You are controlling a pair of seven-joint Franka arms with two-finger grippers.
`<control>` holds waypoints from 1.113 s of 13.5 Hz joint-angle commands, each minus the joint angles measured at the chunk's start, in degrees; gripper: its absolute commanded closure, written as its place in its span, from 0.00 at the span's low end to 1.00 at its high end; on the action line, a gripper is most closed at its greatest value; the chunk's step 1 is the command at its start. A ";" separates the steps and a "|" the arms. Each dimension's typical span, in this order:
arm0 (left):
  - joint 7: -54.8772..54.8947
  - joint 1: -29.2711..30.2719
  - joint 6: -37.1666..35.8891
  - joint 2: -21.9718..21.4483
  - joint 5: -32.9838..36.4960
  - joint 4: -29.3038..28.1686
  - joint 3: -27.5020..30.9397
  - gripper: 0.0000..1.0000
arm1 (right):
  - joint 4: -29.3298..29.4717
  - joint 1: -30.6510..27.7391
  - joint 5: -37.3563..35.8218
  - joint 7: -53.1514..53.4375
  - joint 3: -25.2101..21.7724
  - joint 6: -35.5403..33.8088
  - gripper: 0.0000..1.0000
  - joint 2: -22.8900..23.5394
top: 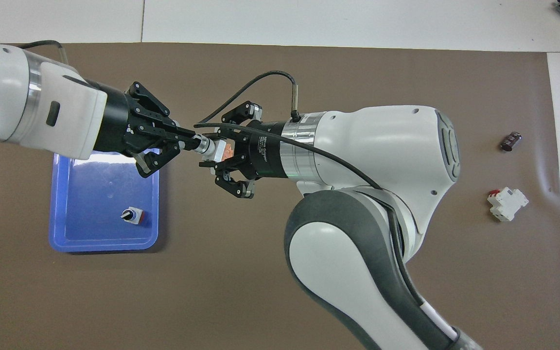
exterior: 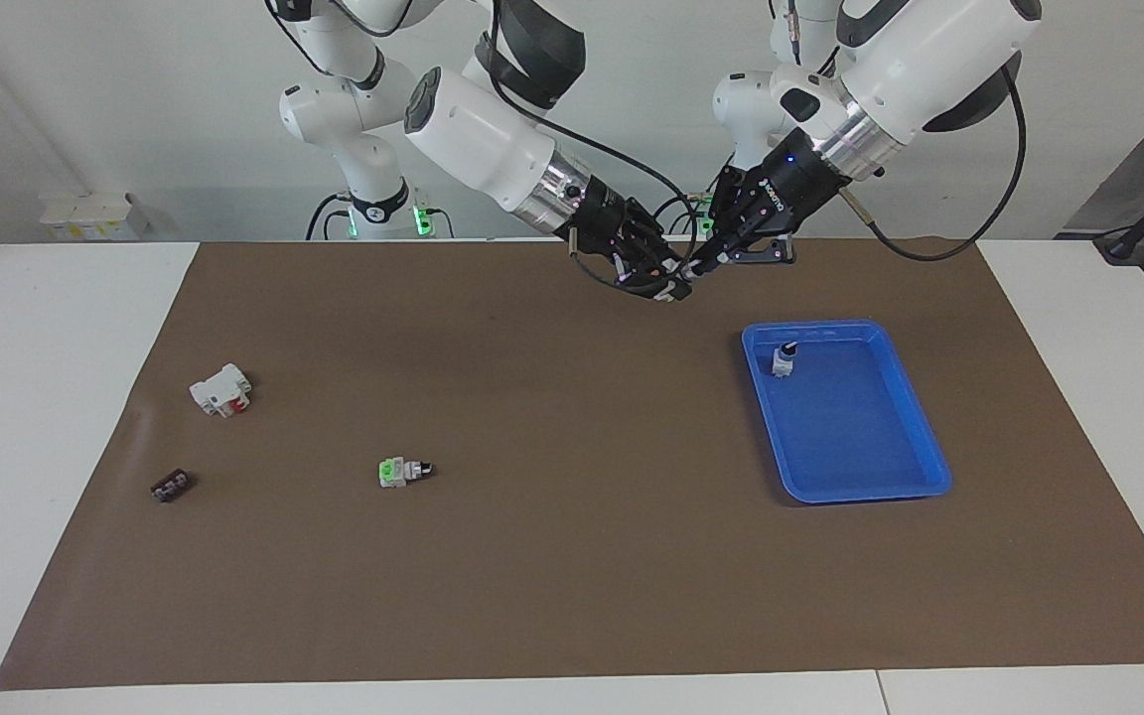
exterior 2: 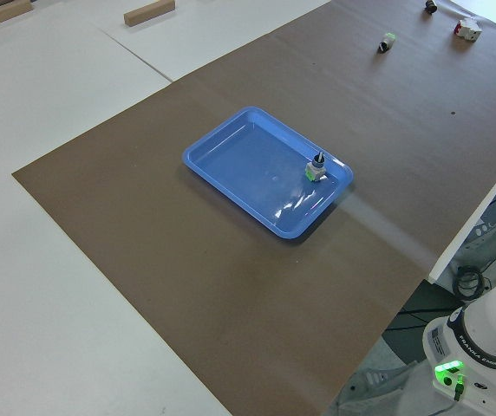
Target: Turn and place switch with both arms
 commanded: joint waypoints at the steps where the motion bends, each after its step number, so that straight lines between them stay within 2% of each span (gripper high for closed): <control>1: 2.85 1.14 0.47 -2.26 7.49 -3.41 0.66 1.00 | -0.19 -1.34 0.33 1.74 -0.46 -0.22 1.00 -1.09; 7: 2.94 1.40 0.90 -2.35 8.82 -3.76 0.66 1.00 | -0.63 -1.34 0.25 1.74 -0.46 -0.30 1.00 -1.53; 8: 3.03 1.49 0.82 -2.35 8.82 -3.76 0.66 1.00 | -0.72 -1.34 0.33 1.74 -0.46 -0.30 0.77 -1.61; 9: 3.12 1.58 0.73 -2.35 9.08 -3.76 0.75 1.00 | -0.80 -1.34 0.25 1.74 -0.54 -0.30 0.63 -1.70; 10: 3.12 1.58 0.73 -2.35 9.17 -3.85 0.75 1.00 | -0.89 -1.34 -0.19 1.31 -0.63 -0.30 0.24 -1.88; 11: 3.12 1.58 0.64 -2.35 9.17 -3.76 0.75 1.00 | -0.89 -1.34 -2.37 1.21 -0.63 -0.30 0.00 -1.97; 15: 3.12 1.58 0.99 -2.35 11.09 -3.85 0.75 1.00 | -0.89 -2.83 -8.43 0.16 -0.72 -1.87 0.00 -3.46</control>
